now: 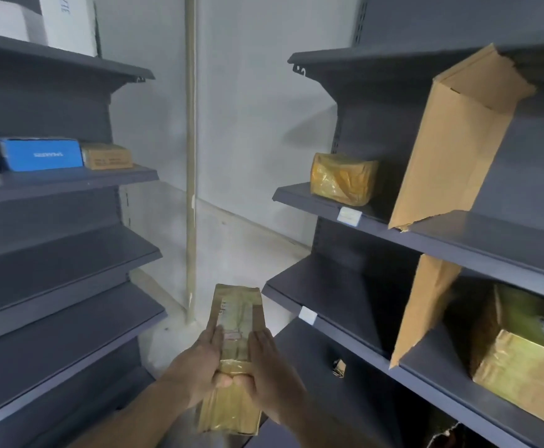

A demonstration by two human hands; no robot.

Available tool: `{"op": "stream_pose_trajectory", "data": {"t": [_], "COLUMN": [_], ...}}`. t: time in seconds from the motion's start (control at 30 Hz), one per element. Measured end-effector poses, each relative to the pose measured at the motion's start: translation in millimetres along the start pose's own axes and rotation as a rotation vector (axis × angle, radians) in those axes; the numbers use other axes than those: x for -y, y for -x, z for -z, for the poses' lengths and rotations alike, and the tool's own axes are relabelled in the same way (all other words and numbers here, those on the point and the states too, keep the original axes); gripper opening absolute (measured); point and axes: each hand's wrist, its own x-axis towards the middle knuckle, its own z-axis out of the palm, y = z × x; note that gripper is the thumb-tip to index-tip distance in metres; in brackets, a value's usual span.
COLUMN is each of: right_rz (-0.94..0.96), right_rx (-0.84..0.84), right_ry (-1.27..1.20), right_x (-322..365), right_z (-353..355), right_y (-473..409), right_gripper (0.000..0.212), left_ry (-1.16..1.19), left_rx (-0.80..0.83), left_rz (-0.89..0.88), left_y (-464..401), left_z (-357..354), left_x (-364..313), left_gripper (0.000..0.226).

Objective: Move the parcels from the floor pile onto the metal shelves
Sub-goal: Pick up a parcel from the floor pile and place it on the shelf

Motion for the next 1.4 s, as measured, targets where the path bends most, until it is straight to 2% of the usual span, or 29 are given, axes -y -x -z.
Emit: {"op": "stream_pose_trajectory", "data": {"t": [0.17, 0.3, 0.4, 0.53, 0.83, 1.1, 1.4], "right_rz": [-0.106, -0.183, -0.239, -0.363, -0.591, -0.661, -0.656], "right_rx": [-0.007, -0.016, -0.002, 0.034, 0.018, -0.021, -0.066], "right_ry": [-0.006, -0.004, 0.013, 0.021, 0.057, 0.061, 0.066], "right_x": [-14.8, -3.9, 16.3, 39.4, 73.9, 87.8, 98.3], "right_z": [-4.2, -13.1, -24.8, -42.5, -49.4, -45.5, -45.0], "right_y": [-19.5, -25.6, -27.4, -25.2, 12.1, 36.6, 44.9], "right_gripper": [0.099, 0.078, 0.079, 0.080, 0.086, 0.088, 0.088], "left_ry": [0.040, 0.037, 0.025, -0.012, -0.021, -0.027, -0.045], "left_rx": [-0.019, 0.022, 0.064, 0.142, 0.229, 0.255, 0.270], "left_rz": [-0.098, -0.196, -0.252, -0.308, -0.491, -0.562, -0.591], "left_y": [-40.6, -53.1, -52.9, -50.2, -25.4, -6.8, -0.4], "left_z": [-6.1, -14.1, -16.8, -14.0, -10.3, -4.0, -0.6], "left_x": [7.0, 26.4, 46.0, 63.2, 53.4, 40.3, 40.7], "left_gripper": [0.105, 0.105, 0.102, 0.109, 0.103, 0.102, 0.102]}}
